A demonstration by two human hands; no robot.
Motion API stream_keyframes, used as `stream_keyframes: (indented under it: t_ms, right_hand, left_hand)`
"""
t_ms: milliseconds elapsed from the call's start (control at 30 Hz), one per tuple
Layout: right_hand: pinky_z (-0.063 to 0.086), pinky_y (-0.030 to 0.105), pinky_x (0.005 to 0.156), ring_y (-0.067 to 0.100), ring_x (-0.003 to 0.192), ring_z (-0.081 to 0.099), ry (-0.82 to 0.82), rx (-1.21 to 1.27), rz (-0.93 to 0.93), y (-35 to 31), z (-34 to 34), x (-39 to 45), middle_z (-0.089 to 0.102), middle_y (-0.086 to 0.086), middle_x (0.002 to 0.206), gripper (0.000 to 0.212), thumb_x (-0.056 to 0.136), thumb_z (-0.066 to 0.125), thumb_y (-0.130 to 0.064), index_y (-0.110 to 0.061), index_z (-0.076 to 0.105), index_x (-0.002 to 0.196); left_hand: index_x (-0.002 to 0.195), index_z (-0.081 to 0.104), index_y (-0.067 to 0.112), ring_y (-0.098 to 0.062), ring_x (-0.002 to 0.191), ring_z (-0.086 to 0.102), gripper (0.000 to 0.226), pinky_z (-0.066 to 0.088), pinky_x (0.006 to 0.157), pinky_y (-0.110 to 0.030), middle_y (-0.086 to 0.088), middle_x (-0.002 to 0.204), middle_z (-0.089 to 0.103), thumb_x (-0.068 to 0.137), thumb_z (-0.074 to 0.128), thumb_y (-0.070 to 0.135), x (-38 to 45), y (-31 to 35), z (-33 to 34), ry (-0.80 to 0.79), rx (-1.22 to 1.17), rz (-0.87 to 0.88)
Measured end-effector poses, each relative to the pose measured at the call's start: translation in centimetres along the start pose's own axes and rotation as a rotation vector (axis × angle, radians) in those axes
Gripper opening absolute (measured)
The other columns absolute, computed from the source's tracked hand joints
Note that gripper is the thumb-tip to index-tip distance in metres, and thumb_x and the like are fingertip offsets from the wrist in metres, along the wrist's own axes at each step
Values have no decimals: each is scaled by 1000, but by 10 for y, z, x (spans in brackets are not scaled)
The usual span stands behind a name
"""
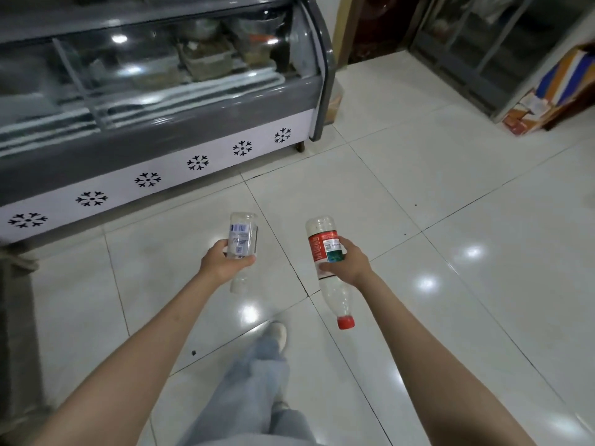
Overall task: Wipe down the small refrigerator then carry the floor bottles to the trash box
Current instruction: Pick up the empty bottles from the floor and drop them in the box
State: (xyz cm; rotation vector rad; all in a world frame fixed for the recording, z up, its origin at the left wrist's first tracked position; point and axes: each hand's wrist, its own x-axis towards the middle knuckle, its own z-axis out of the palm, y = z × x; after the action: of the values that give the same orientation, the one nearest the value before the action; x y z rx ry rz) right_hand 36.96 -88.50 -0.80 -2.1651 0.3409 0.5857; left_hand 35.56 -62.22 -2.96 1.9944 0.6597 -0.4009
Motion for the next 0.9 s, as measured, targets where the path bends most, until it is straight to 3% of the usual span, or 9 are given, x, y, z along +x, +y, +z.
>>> stream_keyframes:
  t_ms: [233,600,767,900]
  right_hand:
    - [41,27,90,20,110,57,53,61,40,-9,-52,55,58,3,125,76,73,78,-20,-20,38,138]
    - [44,27,89,19,107,57,157,171,111,-14,-151,135,58,3,124,76,73,78,-16,-20,39,138]
    - [43,29,92,20,109,57,145,170,128,-4,-208,176,58,4,125,79,73,78,-15,-20,37,139]
    - [43,30,95,20,111,57,124,125,118,9,-261,217,56,3,127,83,71,79,-16,-21,35,141]
  left_hand:
    - [126,51,18,-16,96,54,66,40,85,-25,-2,117,61,69,81,33,58,72,33,-78,37,34]
    - [130,47,17,-17,105,55,70,42,87,-26,-3,126,57,70,79,36,142,196,100,-190,130,110]
    - [129,47,19,-21,110,56,71,47,96,-35,-3,123,58,68,79,39,167,246,149,-203,147,117]
    - [130,48,18,-21,112,55,73,45,96,-34,-3,125,58,68,79,40,184,288,194,-190,125,102]
